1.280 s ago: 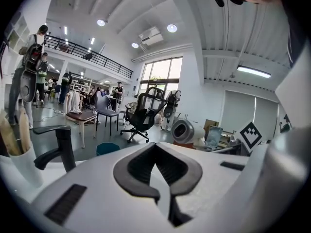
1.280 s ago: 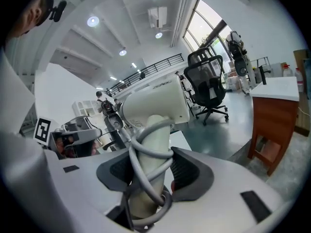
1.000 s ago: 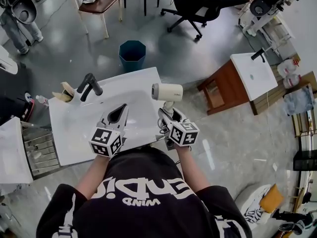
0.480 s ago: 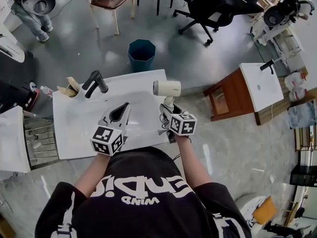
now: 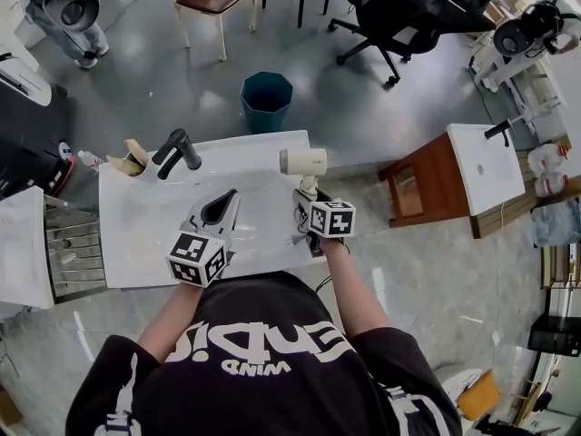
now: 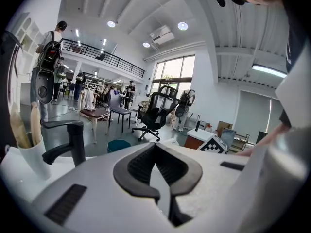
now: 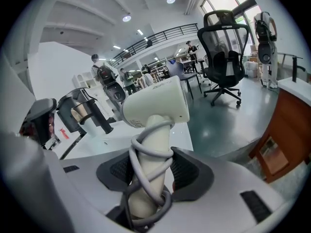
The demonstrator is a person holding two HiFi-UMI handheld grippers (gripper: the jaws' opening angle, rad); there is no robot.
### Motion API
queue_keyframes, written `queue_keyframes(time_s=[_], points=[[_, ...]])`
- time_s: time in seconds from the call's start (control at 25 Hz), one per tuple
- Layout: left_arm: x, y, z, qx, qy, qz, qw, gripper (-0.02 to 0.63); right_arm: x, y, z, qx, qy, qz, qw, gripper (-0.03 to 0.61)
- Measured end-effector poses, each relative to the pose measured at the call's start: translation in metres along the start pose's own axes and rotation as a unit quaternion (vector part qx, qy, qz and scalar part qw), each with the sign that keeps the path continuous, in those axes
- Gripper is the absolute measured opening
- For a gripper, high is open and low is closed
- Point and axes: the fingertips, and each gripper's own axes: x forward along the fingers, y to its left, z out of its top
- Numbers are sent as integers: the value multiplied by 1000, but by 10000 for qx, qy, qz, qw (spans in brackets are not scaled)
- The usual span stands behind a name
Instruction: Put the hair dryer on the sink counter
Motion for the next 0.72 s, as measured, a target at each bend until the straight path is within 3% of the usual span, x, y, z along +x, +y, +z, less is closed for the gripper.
queue_keyframes(time_s=[0.72], points=[[12, 4, -5, -88, 82, 147, 9998, 8, 26, -15, -9, -60, 563, -67, 9984, 216]])
